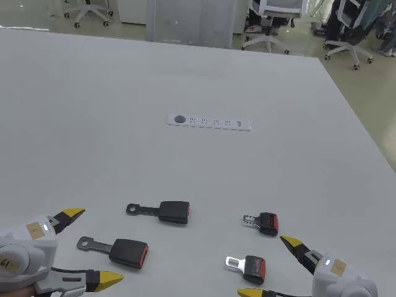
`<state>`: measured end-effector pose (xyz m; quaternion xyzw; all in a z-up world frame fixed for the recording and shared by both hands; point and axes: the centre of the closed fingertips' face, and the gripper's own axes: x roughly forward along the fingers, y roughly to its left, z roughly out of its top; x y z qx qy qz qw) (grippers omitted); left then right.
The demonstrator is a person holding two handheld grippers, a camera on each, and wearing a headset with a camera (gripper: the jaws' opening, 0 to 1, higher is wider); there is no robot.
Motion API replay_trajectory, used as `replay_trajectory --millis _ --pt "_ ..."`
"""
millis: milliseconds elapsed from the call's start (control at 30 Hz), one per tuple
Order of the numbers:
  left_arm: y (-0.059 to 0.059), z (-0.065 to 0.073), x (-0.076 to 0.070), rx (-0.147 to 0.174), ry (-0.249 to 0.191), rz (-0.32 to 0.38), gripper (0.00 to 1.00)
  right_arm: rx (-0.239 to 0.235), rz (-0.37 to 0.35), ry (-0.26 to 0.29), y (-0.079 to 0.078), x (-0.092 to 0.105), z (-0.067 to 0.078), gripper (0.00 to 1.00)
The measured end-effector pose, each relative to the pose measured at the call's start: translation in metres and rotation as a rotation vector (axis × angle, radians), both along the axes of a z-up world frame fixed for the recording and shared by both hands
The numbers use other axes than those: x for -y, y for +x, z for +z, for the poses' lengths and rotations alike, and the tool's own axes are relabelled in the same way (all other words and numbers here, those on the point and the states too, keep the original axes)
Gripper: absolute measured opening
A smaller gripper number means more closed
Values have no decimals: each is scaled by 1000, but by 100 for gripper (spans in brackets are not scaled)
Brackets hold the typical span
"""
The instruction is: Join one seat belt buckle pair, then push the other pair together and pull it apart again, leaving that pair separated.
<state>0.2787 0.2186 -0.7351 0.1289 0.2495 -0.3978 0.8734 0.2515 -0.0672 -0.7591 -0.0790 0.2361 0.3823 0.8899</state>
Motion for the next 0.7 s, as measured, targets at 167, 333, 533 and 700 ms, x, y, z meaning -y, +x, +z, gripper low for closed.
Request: replay_trajectory --millis 167,333,533,700 --pt "3 3 -1 6 -5 7 100 -4 0 -3 -1 1 -2 94" --pt "5 4 -1 10 -8 9 100 0 -12 8 2 2 1 94" --pt "4 4 0 8 -7 6 100 3 -9 4 2 2 2 94" --pt "2 3 -1 5 -10 9 100 -1 -8 1 -1 2 1 93"
